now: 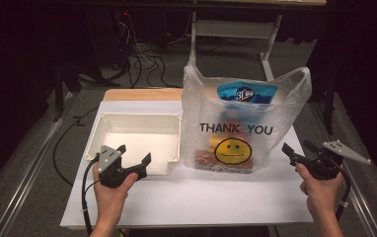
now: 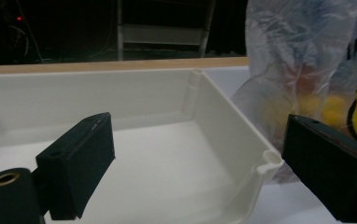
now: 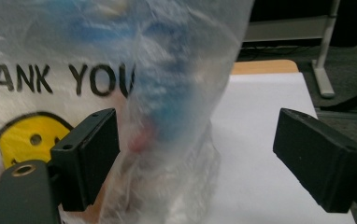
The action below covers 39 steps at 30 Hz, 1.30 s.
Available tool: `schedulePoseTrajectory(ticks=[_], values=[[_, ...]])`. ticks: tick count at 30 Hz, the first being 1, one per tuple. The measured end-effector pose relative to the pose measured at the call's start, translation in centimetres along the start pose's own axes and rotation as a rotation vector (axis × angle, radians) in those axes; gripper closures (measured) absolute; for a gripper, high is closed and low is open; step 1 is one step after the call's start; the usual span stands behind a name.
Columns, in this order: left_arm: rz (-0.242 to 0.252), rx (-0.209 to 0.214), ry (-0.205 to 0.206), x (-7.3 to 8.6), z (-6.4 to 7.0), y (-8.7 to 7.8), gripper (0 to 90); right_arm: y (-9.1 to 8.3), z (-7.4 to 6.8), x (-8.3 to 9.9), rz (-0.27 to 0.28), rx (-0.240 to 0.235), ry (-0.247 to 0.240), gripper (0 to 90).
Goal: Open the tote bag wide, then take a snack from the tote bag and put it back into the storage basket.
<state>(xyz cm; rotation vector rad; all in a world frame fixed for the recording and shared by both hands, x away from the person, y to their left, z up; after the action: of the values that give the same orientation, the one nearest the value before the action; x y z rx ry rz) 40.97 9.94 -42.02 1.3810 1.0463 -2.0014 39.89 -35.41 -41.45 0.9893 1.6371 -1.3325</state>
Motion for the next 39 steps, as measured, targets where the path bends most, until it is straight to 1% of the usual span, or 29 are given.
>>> schedulePoseTrajectory(ticks=[2, 4, 6, 7, 8, 10, 11, 12, 13, 14, 16, 17, 19, 20, 21, 22, 24, 25, 26, 28, 29, 31, 32, 33, 34, 35, 36, 37, 39], values=[[0.003, 0.022, 0.02, -0.9, 1.2, 1.2, 10.9, 0.6, -0.2, -0.6, -0.014, 0.003, -0.019, 13.5], [-0.001, 0.034, 0.036, -1.6, 2.0, 2.1, 11.2, 1.2, -0.5, -1.3, -0.012, -0.018, -0.016, 13.4], [-0.002, 0.053, 0.052, -2.5, 2.9, 3.2, 11.4, 1.7, -0.5, -1.8, -0.011, -0.02, -0.009, 14.8], [-0.002, 0.053, 0.052, -2.5, 2.9, 3.2, 11.4, 2.0, -0.5, -2.0, -0.008, -0.031, -0.008, 15.9], [0.009, 0.064, 0.05, -3.5, 3.5, 4.1, 11.9, 2.2, -0.5, -2.1, -0.006, -0.037, -0.002, 17.7], [0.026, 0.078, 0.047, -4.5, 4.0, 4.7, 13.0, 2.7, -0.7, -2.1, -0.015, -0.055, -0.002, 21.9], [0.038, 0.097, 0.047, -5.0, 4.4, 5.0, 13.0, 2.9, -0.8, -2.0, -0.014, -0.064, -0.002, 24.8], [0.042, 0.11, 0.049, -5.3, 4.7, 5.2, 13.0, 3.0, -0.8, -2.0, -0.012, -0.066, 0.007, 28.2], [0.042, 0.11, 0.049, -5.3, 4.7, 5.2, 12.8, 3.0, -0.8, -2.0, -0.012, -0.066, 0.007, 28.2], [0.042, 0.124, 0.06, -6.0, 5.3, 5.8, 13.0, 3.1, -1.0, -1.9, -0.014, -0.072, 0.016, 38.6], [0.04, 0.121, 0.063, -6.4, 5.5, 6.3, 13.3, 3.3, -1.2, -1.8, -0.013, -0.073, 0.004, 40.4], [0.043, 0.123, 0.064, -6.7, 5.7, 6.5, 13.9, 3.3, -1.2, -1.7, -0.015, -0.069, 0.001, 44.2], [0.048, 0.125, 0.068, -7.1, 6.0, 6.9, 14.7, 3.5, -1.1, -1.5, -0.026, -0.058, 0.017, 56.6], [0.048, 0.131, 0.069, -7.4, 6.2, 7.2, 14.7, 3.6, -1.0, -1.4, -0.033, -0.051, 0.027, 65.5], [0.048, 0.131, 0.069, -7.4, 6.2, 7.2, 14.7, 3.6, -1.1, -1.3, -0.033, -0.064, 0.041, 75.1], [0.05, 0.131, 0.078, -7.6, 6.7, 7.8, 14.7, 3.5, -1.2, -1.2, -0.033, -0.085, 0.041, 80.3], [0.047, 0.135, 0.095, -7.8, 7.2, 8.4, 14.7, 3.3, -1.6, -1.1, -0.032, -0.099, 0.028, 88.4], [0.046, 0.141, 0.098, -7.9, 7.4, 8.7, 14.9, 3.2, -1.7, -1.1, -0.035, -0.094, 0.012, 90.0], [0.043, 0.146, 0.098, -7.9, 7.5, 9.1, 15.8, 3.1, -1.8, -1.0, -0.034, -0.086, 0.0, 90.0], [0.029, 0.145, 0.08, -7.9, 7.7, 9.8, 16.7, 2.9, -2.2, -1.1, -0.033, -0.117, -0.004, 90.0], [0.024, 0.159, 0.072, -7.8, 7.8, 10.0, 24.2, 2.8, -2.4, -1.0, -0.037, -0.131, -0.015, 90.0], [0.025, 0.222, 0.044, -7.8, 8.2, 10.4, 51.0, 2.6, -2.8, -0.7, -0.05, -0.146, -0.041, 90.0], [0.018, 0.225, 0.037, -7.7, 8.1, 10.5, 65.0, 2.6, -2.9, -0.6, -0.051, -0.145, -0.053, 90.0], [0.005, 0.211, 0.032, -7.5, 8.0, 10.6, 74.0, 2.5, -2.8, -0.5, -0.053, -0.135, -0.057, 90.0], [-0.006, 0.225, 0.026, -7.3, 8.0, 10.6, 82.2, 2.5, -2.6, -0.4, -0.049, -0.114, -0.056, 90.0], [-0.017, 0.241, 0.023, -7.0, 8.1, 10.7, 87.9, 2.5, -2.2, -0.5, -0.036, -0.098, -0.039, 87.0], [-0.03, 0.238, 0.032, -6.7, 8.0, 10.7, 90.0, 2.3, -2.0, -0.8, -0.011, -0.099, -0.013, 80.0], [-0.038, 0.247, 0.035, -6.4, 8.1, 10.6, 90.0, 2.2, -1.7, -1.2, 0.014, -0.101, 0.008, 69.6], [-0.051, 0.26, 0.046, -5.9, 8.3, 10.5, 90.0, 2.0, -1.2, -2.1, 0.055, -0.064, 0.024, 48.7]])
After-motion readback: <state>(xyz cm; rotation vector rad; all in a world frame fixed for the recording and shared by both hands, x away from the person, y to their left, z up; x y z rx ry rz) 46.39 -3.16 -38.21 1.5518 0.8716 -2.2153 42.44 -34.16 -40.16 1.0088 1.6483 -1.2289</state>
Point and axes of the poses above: each handheld gripper's, and its own axes: y roughly forward along the jaws, x roughly out of its underside, z roughly to its right, the point moved 10 cm from there along y, roughly forward along the jaws, and after that the axes turned 7 degrees about x, right-handed, at the moved point
